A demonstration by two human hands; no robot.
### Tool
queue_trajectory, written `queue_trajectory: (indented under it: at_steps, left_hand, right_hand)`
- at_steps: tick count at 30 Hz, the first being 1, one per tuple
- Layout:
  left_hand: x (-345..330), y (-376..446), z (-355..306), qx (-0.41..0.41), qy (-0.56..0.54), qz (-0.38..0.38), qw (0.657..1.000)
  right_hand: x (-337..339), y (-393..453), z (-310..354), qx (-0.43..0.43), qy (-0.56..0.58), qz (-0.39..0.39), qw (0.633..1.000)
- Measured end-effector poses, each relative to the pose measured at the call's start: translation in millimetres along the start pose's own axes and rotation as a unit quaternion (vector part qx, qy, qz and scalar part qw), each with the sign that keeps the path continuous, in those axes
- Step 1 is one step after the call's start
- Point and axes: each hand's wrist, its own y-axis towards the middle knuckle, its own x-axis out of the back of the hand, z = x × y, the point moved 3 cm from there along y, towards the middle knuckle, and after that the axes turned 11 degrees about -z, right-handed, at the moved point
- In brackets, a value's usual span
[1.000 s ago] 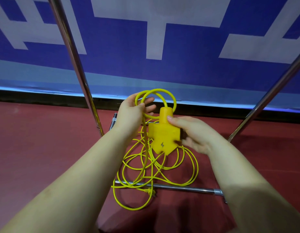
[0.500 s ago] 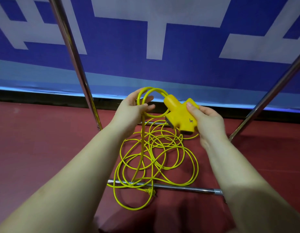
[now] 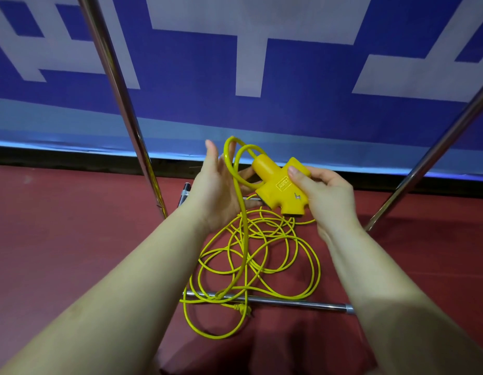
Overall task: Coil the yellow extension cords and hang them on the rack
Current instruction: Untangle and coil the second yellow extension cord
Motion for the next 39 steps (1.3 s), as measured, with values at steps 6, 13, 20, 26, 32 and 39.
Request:
queue_trajectory:
  at_steps: [6, 13, 20, 26, 32, 39]
  left_hand:
    - [8.8, 7.2, 4.9, 0.025, -0.037, -0.036, 0.998]
    - [7.8, 5.1, 9.1, 0.050, 0.036, -0.008, 0.998]
    - [0.2, 1.7, 18.6, 0.055, 0.047, 0.070, 0.995]
    - [-0.5, 2.5, 18.5, 0.059, 0.025, 0.090, 0.994]
    - [3.5, 1.4, 11.0, 0.055, 0.004, 0.121, 0.991]
    - [4.7, 1.7, 7.2, 0.075, 0.027, 0.043, 0.996]
  right_hand:
    - [-1.8, -0.1, -3.2, 0.012, -0.020, 0.023, 0.999]
    - [-0.6, 0.6, 0.4, 0.023, -0.027, 0.015, 0.999]
    - [1.8, 3.5, -4.2, -0.041, 0.029, -0.041, 0.998]
    - [5.3, 5.0, 2.3, -0.087, 0.034, 0.020, 0.995]
    - [4.7, 1.3, 6.2, -0.072, -0.022, 0.128, 0.989]
    - [10.9, 3.9, 15.1, 0.000, -0.057, 0.163, 0.985]
